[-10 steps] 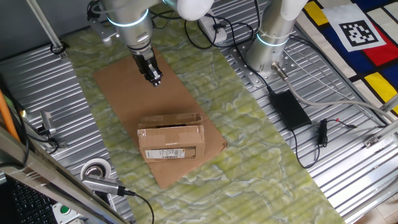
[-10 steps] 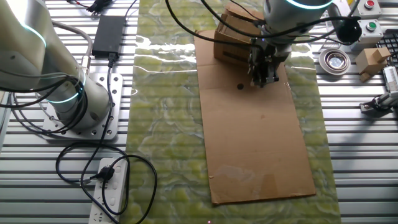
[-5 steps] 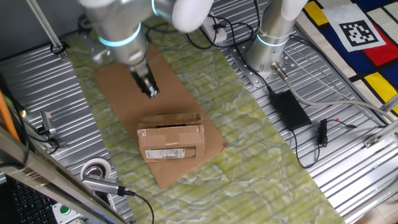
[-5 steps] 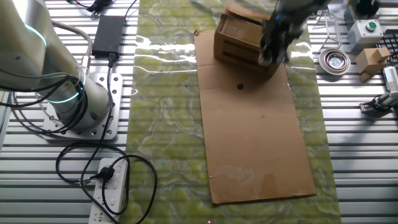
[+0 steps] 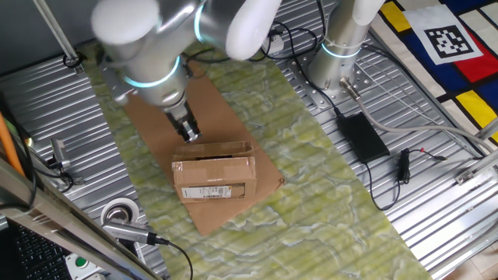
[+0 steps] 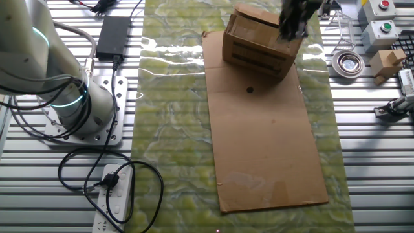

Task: Open a box

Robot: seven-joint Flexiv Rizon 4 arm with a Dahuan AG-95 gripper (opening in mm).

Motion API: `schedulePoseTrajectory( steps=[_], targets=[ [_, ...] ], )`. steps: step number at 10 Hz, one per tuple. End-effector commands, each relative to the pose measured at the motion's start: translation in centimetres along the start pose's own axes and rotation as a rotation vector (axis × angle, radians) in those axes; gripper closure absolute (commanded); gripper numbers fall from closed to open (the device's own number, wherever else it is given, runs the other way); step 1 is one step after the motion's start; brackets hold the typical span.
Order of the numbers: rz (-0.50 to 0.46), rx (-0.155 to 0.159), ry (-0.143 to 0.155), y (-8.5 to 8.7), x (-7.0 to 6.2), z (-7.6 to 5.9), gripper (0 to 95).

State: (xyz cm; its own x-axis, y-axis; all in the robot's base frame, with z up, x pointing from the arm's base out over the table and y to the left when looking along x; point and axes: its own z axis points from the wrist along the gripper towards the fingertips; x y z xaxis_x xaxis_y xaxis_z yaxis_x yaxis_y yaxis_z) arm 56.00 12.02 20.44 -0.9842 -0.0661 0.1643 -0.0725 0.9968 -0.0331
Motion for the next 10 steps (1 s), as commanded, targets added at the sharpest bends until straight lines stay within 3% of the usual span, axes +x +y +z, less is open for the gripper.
schedulePoseTrajectory(
  steps=[1,5,8,10],
  targets=[
    [-0.010,0.000,-0.010,-0.22,0.26,0.15,95.0],
    [-0.028,0.003,-0.004,-0.84,0.42,0.34,95.0],
    [-0.171,-0.006,0.015,-0.84,0.42,0.34,95.0],
    [-0.256,-0.031,0.009,-0.84,0.42,0.34,95.0]
  ],
)
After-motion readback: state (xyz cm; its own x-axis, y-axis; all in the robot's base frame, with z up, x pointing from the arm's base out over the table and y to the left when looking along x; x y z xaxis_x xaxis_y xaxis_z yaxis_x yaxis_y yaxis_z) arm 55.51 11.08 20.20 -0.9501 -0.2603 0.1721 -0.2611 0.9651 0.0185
